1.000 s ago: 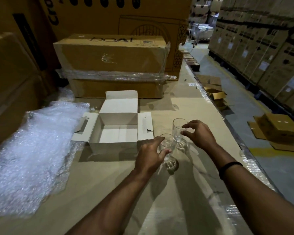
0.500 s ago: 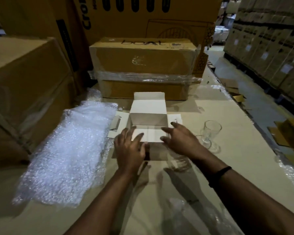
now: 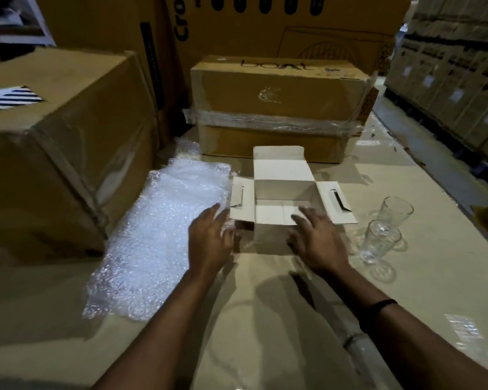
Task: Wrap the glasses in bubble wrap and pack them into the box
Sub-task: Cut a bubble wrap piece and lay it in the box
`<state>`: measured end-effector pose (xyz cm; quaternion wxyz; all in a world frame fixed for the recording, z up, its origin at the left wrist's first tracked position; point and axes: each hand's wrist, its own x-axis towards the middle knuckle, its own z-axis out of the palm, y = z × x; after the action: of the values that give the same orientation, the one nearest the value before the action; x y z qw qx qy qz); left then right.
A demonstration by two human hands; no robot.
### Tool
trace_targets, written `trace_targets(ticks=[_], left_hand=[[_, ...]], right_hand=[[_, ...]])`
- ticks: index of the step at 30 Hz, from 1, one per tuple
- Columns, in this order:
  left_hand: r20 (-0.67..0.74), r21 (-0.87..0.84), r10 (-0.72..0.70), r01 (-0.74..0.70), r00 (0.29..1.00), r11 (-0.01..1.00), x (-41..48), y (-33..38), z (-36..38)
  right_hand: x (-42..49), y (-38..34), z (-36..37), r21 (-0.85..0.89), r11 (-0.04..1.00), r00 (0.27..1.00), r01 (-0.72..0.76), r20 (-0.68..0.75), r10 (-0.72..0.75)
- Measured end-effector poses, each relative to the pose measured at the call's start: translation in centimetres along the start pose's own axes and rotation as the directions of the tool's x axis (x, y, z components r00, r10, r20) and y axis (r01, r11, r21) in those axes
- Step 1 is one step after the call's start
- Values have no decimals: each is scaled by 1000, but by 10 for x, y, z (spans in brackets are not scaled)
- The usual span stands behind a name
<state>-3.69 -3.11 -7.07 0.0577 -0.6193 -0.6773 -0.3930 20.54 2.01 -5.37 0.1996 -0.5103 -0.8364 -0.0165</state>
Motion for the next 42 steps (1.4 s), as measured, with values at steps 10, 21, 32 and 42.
trace_targets(ticks=[10,21,32,42], left_hand=[[365,425,-335,165,869,890,17,-71,-50],[481,152,-375,346,792,926,28,-71,-50],[365,-247,-292,394,884,885,48,-64,-72],[-161,-265,-56,11,985,964,-10,-87,-98]], right_hand=[[-35,-70,69,190,978,996,84,-6,-84],[-31,-68,74,142,988,995,55,76,-67],[14,-187,38,625,683,895,-378,436,97],[37,-168,13,740,415,847,-529,432,309]])
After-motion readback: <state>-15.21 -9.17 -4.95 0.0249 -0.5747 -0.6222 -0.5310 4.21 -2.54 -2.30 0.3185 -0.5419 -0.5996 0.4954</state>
